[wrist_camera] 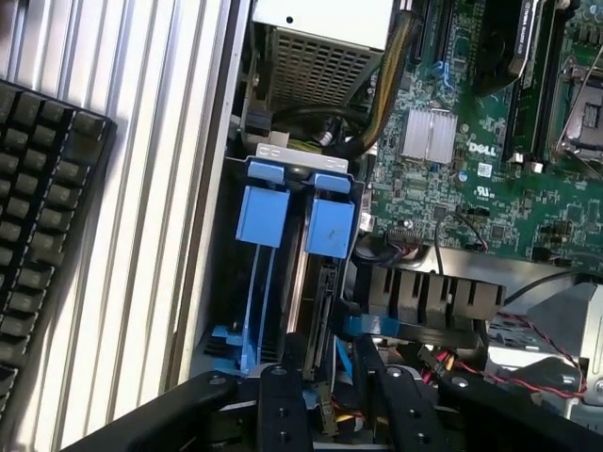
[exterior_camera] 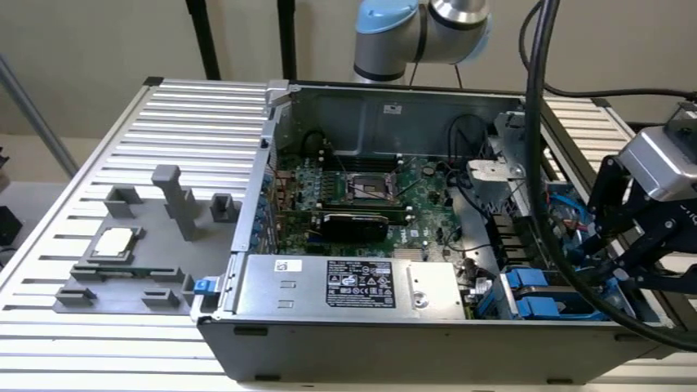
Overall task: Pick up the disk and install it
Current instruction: 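Insert the first disk wire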
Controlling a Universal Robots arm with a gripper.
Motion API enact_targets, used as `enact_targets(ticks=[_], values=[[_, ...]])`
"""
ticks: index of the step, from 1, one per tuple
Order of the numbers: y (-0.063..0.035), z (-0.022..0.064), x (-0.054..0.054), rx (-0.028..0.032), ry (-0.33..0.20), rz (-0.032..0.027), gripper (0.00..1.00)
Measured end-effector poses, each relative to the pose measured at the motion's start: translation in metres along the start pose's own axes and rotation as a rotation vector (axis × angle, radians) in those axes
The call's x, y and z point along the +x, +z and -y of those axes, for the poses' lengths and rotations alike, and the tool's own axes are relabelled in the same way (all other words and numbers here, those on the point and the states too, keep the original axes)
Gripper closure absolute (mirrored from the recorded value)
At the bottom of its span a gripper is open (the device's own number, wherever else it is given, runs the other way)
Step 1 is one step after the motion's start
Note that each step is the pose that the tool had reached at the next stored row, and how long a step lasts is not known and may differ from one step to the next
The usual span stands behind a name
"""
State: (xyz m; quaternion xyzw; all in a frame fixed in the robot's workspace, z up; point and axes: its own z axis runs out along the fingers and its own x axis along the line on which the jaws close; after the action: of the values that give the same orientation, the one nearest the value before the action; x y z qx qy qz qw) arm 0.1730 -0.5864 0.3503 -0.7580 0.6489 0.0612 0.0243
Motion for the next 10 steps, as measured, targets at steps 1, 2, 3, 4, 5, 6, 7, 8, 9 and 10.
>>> enact_targets(ticks=[1,2,3,4,5,6,7,8,9,10], values=[[-0.0001,0.0012,0.0004,0.0006,-0.001,0.0046,0.00],[-0.0001,0.0022,0.0008,0.0012,-0.002,0.0092,0.00],[-0.0001,0.0033,0.0011,0.0017,-0.004,0.0135,0.00],[0.0000,0.0042,0.0013,0.0020,-0.006,0.0168,0.00],[0.0005,0.0051,0.0015,0.0021,-0.008,0.0190,0.00],[0.0012,0.0058,0.0017,0.0020,-0.011,0.0201,0.00],[0.0019,0.0063,0.0018,0.0017,-0.013,0.0206,0.00],[0.0025,0.0069,0.0020,0.0013,-0.016,0.0205,0.00],[0.0031,0.0074,0.0022,0.0010,-0.019,0.0205,0.00],[0.0036,0.0079,0.0023,0.0007,-0.021,0.0204,0.00]])
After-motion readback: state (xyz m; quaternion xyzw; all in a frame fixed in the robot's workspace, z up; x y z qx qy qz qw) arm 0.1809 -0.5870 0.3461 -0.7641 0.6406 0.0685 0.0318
